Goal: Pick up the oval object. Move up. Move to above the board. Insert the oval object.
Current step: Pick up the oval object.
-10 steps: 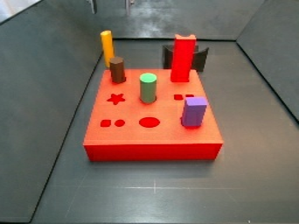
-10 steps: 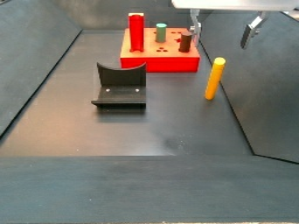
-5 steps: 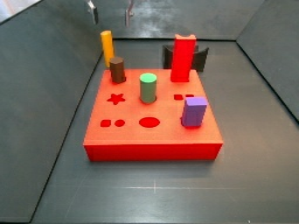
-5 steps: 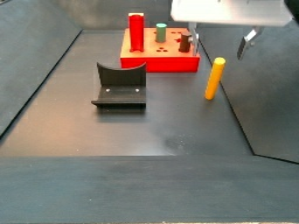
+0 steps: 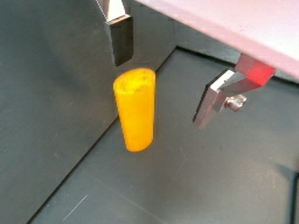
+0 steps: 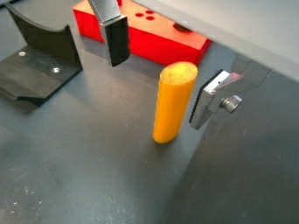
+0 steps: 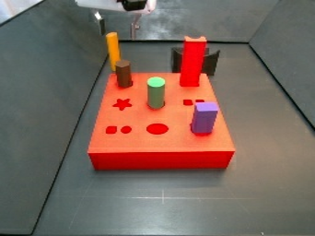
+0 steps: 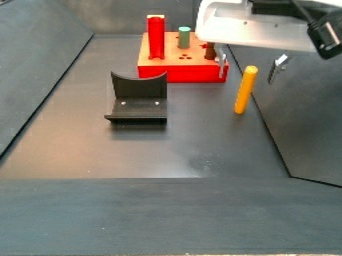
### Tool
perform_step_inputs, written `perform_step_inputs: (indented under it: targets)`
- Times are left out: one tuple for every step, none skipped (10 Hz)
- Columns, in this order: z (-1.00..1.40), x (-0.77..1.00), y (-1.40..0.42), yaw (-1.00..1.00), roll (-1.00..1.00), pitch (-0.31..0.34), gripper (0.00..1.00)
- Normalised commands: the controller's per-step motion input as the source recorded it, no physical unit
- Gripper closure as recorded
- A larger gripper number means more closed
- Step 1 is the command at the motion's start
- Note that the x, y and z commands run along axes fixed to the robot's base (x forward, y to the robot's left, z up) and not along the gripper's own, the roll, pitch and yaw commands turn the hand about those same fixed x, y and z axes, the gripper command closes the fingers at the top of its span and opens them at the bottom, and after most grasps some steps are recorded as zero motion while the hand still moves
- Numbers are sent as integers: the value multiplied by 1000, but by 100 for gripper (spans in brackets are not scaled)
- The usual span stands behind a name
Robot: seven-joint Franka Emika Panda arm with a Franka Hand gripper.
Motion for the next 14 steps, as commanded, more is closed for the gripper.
perform_step_inputs:
  targets:
    - [-394, -66, -157, -186, -184, -50, 0]
    - [-323, -80, -186, -263, -156, -40, 0]
    - [-240, -63, -209, -317, -109, -7, 0]
    - [-111, -174, -183, -314, -66, -40, 0]
    - [-94, -149, -43, -209, -70, -81, 0]
    - [-74, -37, 0, -66, -51, -51, 0]
    - [0, 0, 0, 0, 0, -4, 0]
    - [0, 0, 0, 0, 0, 0, 0]
    - [0, 0, 0, 0, 0, 0, 100]
    - [0, 0, 0, 0, 0, 0, 100]
    - [0, 0, 0, 0, 0, 0, 100]
    - [0, 0, 0, 0, 0, 0, 100]
    - [0, 0, 0, 0, 0, 0, 100]
    - [0, 0, 0, 0, 0, 0, 100]
